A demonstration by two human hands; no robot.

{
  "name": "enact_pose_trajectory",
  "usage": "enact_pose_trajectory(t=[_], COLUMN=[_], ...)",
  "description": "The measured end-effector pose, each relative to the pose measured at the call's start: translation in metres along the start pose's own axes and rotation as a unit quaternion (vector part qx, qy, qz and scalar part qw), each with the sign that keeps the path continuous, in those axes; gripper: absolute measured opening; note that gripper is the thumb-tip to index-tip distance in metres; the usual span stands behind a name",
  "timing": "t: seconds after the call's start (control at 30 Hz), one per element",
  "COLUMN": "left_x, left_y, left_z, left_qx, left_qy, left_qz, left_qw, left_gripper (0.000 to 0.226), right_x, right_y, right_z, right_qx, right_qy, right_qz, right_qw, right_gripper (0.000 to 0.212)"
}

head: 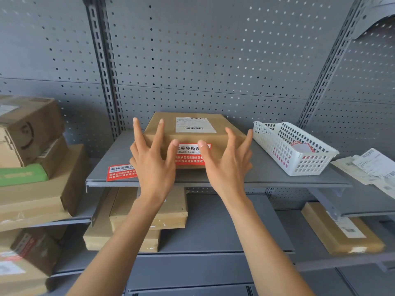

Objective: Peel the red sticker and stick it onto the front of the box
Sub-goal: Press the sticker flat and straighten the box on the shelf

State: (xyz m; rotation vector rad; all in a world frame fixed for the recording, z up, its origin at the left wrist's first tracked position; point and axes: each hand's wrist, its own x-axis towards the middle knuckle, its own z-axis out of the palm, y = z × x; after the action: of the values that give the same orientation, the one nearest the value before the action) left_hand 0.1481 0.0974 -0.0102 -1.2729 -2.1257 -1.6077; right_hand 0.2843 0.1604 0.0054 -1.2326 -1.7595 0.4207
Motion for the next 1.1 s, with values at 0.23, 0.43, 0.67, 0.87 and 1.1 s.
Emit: enact_pose_trajectory(t=[0.23,0.43,0.67,0.87,1.1], left_x=[0.009,0.019,0.020,0.021,0.023], left_y=[0.033,0.044,0.043,0.043,0.044], left_z=[-0.013,-0.021,-0.026,-0.030,-0.039], left_qx=[0.035,0.073,0.078,0.079,0.091], left_qy=[0.037,0.026,0.026,0.031,0.014], left_qz=[-0.022,-0.019,-0.009,0.003,0.019], left_qw=[0.998,0.997,0.997,0.996,0.996], left_gripper=[0.071,0.073,0.056,0.046,0.047], right_x=[0.000,0.010,0.010,0.012,0.012], right_y=[-0.023,-0.036,-0.037,-0.038,-0.039], right_z=[-0.002,-0.006,-0.013,-0.019,-0.026], right_qx=[-0.067,-0.092,-0.086,-0.073,-0.080], right_qy=[0.084,0.097,0.081,0.089,0.083], right_qz=[-0.012,-0.006,-0.012,-0.014,-0.026], right_qw=[0.994,0.991,0.993,0.993,0.993], right_gripper=[0.080,0.071,0.054,0.039,0.045])
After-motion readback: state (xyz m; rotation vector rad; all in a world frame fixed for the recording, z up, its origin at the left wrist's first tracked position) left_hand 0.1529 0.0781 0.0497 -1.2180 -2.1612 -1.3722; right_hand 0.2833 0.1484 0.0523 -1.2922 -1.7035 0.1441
